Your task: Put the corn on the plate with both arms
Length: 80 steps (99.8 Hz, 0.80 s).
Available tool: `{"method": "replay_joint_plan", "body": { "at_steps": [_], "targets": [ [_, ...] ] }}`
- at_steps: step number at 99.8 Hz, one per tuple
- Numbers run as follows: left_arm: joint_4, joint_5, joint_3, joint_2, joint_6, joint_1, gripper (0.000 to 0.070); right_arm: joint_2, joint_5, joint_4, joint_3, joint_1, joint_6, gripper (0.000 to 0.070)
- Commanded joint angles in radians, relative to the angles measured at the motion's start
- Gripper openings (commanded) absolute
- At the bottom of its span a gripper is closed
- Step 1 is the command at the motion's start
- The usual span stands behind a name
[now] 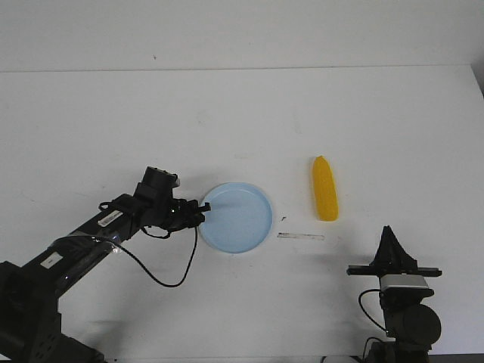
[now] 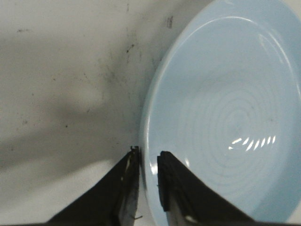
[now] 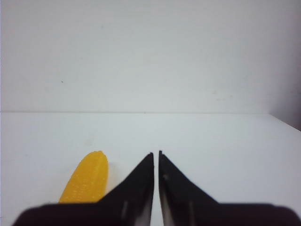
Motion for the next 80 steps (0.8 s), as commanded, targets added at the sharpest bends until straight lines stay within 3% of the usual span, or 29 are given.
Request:
{"method": "replay_joint_plan", "body": {
  "at_steps": [1, 16, 39, 48, 57, 69, 80],
  "targets": [
    [0.002, 0.006, 0.011, 0.018, -0.001, -0.005, 0.0141, 0.001, 0.000, 0.010, -0.002, 0.001, -0.005, 0.0015],
    [0.000, 0.006, 0.011, 0.005, 0.005, -0.005, 0.0296, 0.001, 0.000, 0.010, -0.002, 0.001, -0.005, 0.0015],
    [0.005, 0.004, 0.011, -0.097, 0.026, 0.005, 0.0295, 0.001, 0.000, 0.010, -0.002, 0.001, -0.005, 0.0015],
    [0.018, -0.005, 0.011, -0.151, 0.059, 0.020, 0.0285, 0.001, 0.000, 0.010, -0.002, 0.001, -0.005, 0.0015],
    [0.029, -0.064, 0.011, -0.211, 0.105, 0.030, 0.0271, 0.001, 0.000, 0.010, -0.002, 0.001, -0.005, 0.0015],
    [0.052, -0.178, 0.010, -0.288, 0.198, 0.038, 0.0106, 0.001, 0.000, 0.010, -0.002, 0.001, -0.005, 0.0015],
    [0.081, -0.264, 0.010, -0.352, 0.303, 0.056, 0.0079, 0.001, 0.000, 0.010, -0.002, 0.001, -0.005, 0.0015]
  ]
}}
